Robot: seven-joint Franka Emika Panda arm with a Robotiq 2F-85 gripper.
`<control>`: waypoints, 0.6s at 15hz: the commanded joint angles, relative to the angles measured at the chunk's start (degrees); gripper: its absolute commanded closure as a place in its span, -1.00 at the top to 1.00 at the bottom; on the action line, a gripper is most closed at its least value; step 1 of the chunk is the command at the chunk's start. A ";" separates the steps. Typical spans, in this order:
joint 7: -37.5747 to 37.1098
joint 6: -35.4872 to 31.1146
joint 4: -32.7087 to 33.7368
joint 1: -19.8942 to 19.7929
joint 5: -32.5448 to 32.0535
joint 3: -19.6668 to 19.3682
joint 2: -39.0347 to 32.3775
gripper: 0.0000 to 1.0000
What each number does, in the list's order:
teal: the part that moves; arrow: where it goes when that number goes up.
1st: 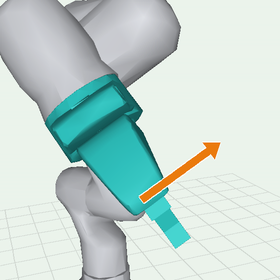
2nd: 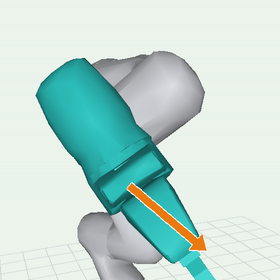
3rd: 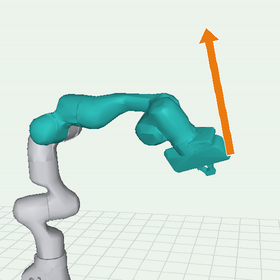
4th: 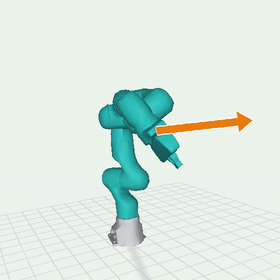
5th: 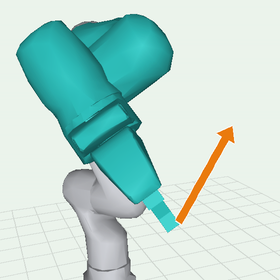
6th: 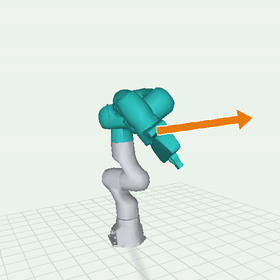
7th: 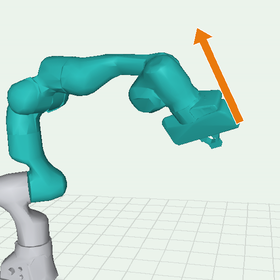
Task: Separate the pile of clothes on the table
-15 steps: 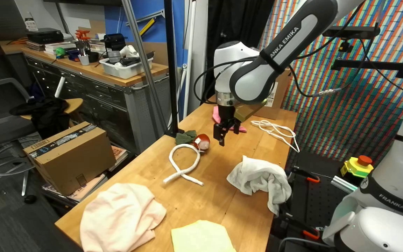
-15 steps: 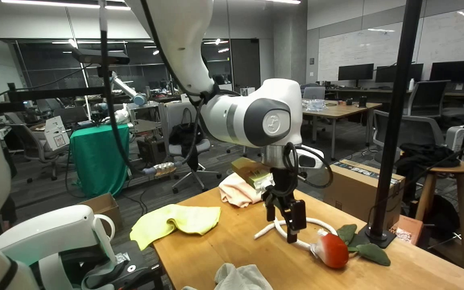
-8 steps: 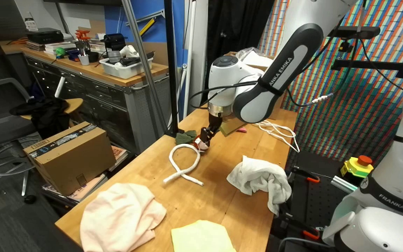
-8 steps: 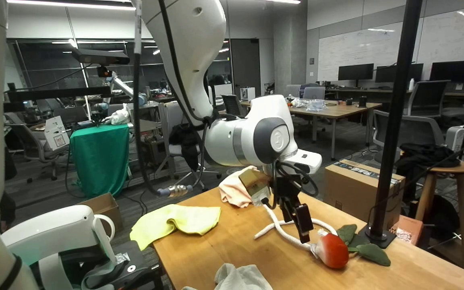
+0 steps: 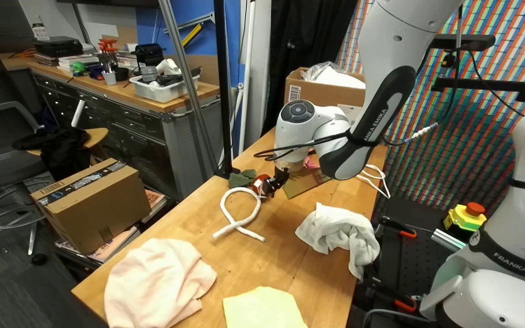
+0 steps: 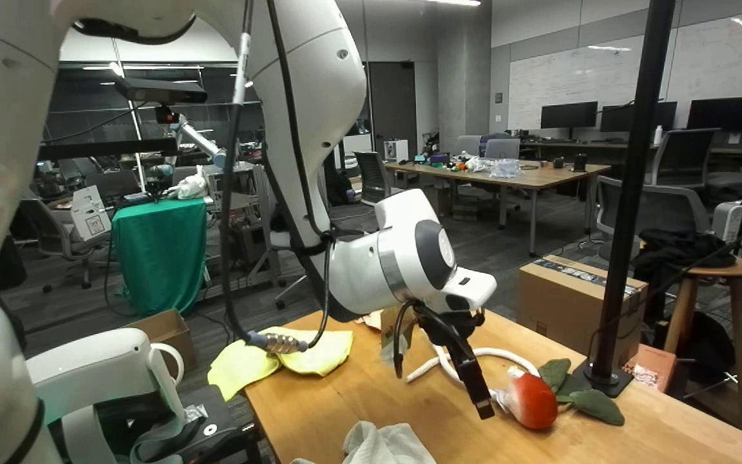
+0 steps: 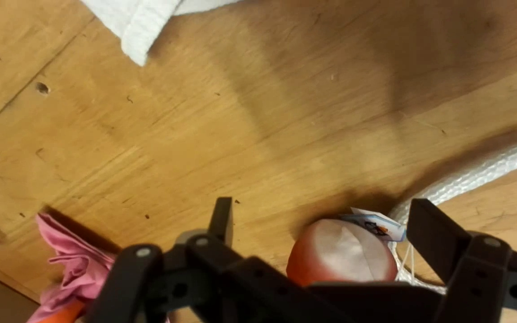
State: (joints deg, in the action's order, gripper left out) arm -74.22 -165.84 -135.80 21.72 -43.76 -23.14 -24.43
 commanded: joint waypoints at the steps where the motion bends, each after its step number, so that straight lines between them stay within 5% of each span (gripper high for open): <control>1: -12.01 -5.29 -1.00 5.83 -5.62 -5.53 -3.24 1.00; 9: -35.38 -9.47 -3.21 24.26 -24.23 -22.99 -3.60 1.00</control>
State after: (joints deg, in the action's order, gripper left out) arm -101.32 -173.66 -137.91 38.45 -61.15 -38.83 -28.76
